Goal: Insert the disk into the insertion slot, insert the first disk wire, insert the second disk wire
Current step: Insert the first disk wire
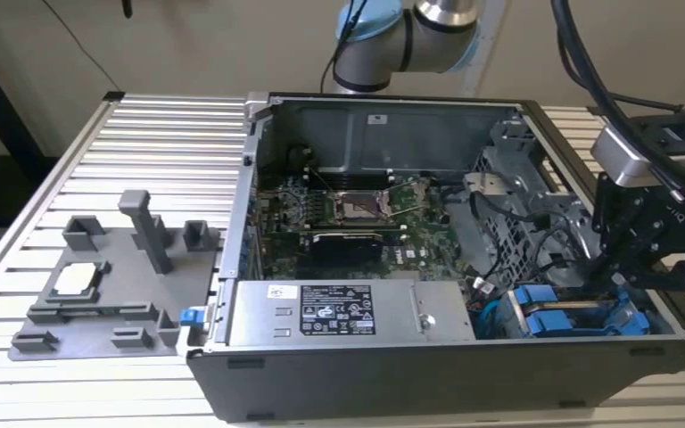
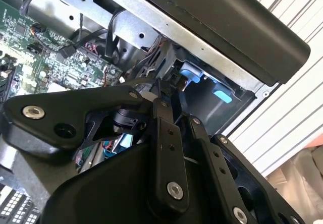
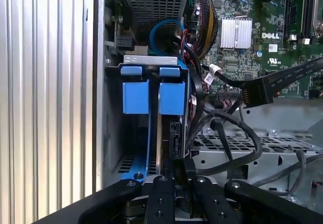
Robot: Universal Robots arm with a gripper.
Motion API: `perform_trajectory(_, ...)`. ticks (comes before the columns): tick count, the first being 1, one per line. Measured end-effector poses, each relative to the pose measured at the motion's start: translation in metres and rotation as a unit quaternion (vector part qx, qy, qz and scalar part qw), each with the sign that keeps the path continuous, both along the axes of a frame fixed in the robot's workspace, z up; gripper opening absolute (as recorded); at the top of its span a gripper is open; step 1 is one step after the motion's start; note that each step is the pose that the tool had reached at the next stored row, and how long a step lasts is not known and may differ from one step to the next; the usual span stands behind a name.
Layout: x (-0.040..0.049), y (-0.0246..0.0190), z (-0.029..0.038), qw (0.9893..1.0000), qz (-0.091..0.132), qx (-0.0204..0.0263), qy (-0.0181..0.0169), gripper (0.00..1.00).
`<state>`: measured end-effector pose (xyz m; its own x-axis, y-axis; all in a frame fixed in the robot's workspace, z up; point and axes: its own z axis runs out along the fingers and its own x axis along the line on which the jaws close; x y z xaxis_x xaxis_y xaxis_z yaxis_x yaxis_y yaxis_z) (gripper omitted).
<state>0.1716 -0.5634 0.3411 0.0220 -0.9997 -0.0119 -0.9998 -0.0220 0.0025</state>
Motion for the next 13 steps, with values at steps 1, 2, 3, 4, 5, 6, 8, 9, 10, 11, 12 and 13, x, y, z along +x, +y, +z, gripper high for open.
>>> perform_trajectory(1, 0.0, 0.0, 0.0, 1.0, 0.0, 0.0001, 0.0, 0.19)
perform_trajectory(2, 0.0, 0.0, 0.0, 1.0, -0.001, 0.0001, 0.0, 0.19)
perform_trajectory(3, 0.0, 0.0, 0.0, 1.0, -0.001, 0.0001, 0.0, 0.19)
perform_trajectory(4, 0.0, 0.0, 0.0, 1.0, -0.001, 0.0001, 0.0, 0.19)
perform_trajectory(5, 0.0, 0.0, 0.0, 1.0, -0.001, 0.0001, 0.0, 0.19)
perform_trajectory(6, 0.0, 0.0001, -0.0001, 1.0, -0.002, 0.0001, 0.0, 0.19)
perform_trajectory(8, 0.0, 0.0001, -0.0002, 1.0, -0.003, 0.0, 0.0, 0.19)
perform_trajectory(9, 0.0, 0.0001, -0.0003, 1.0, -0.003, -0.0001, 0.0, 0.19)
perform_trajectory(10, 0.0, 0.0001, -0.0006, 1.0, -0.004, -0.0001, -0.0001, 0.19)
perform_trajectory(11, 0.0, 0.0, -0.0011, 1.0, -0.004, 0.0003, 0.0, 0.19)
perform_trajectory(12, 0.0, 0.0, -0.0015, 1.0, -0.005, 0.0003, 0.0, 0.19)
perform_trajectory(13, 0.0, 0.0, -0.0015, 1.0, -0.005, 0.0001, 0.0, 0.19)
